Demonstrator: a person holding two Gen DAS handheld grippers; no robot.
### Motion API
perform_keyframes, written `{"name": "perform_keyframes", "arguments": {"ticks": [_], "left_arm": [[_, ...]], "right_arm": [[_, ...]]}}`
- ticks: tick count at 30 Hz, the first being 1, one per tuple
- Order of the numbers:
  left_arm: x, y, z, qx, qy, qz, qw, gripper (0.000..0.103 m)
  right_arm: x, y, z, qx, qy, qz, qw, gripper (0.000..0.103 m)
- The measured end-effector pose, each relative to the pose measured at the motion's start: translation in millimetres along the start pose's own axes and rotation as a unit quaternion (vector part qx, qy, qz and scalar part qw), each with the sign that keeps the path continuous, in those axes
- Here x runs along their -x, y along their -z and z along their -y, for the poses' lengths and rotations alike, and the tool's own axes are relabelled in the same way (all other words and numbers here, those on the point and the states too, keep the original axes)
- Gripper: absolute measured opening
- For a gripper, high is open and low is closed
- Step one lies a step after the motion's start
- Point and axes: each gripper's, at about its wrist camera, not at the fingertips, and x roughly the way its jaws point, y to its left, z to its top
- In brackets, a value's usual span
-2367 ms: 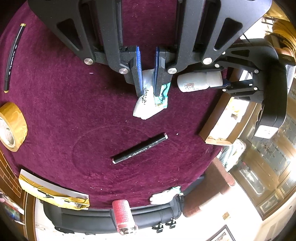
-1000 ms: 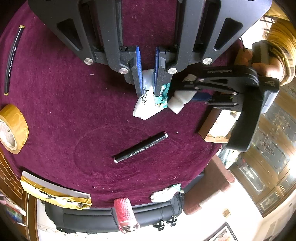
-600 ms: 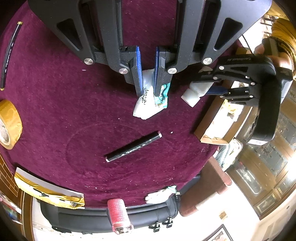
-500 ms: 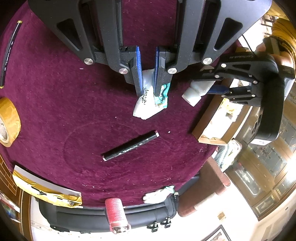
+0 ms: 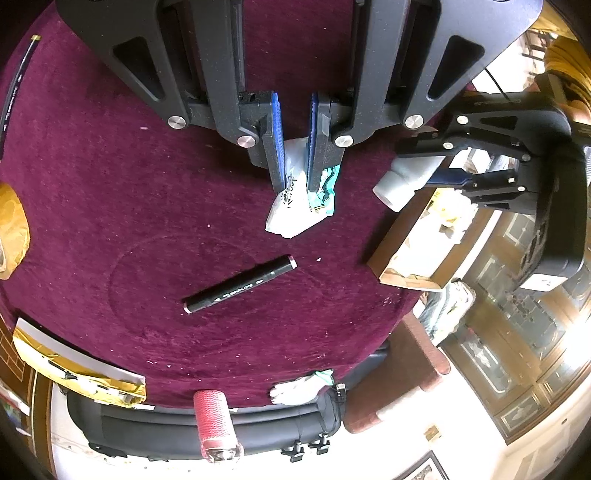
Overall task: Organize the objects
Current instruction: 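Carry the white bottle and teal packet over the cardboard tray with both grippers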
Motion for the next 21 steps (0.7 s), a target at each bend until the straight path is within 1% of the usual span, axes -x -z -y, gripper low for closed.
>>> {"name": "perform_keyframes", "arguments": {"ticks": [5,7,12,14,21], "left_arm": [[13.2,8.2,-8.6,0.007,0.015,0.001,0.9999,0.034],[20.7,12.3,-13.0,0.011,0.016,0.003,0.9998,0.034],[42.6,21.8,-33.3,0.029,0.022,0.011,0.9993,0.034],[51.4,25.4,-43.5,0.041,0.020,0.016,0.9988,0.034],[78.2,41.1,-89.9,0.092,-0.004,0.034,0.9952,0.034]], "right_arm": [[-1.9,-0.7,-6.0,0.006,-0.005,-0.002,1.000,0.011],[-2.5,-0.9,-7.6,0.009,-0.007,-0.003,1.000,0.011],[-5.9,-2.7,-12.1,0.013,-0.011,-0.005,1.000,0.011],[-7.4,-3.2,-14.0,0.015,-0.014,-0.006,1.000,0.011],[-11.3,-4.2,-20.0,0.020,-0.024,-0.007,0.999,0.011]]}}
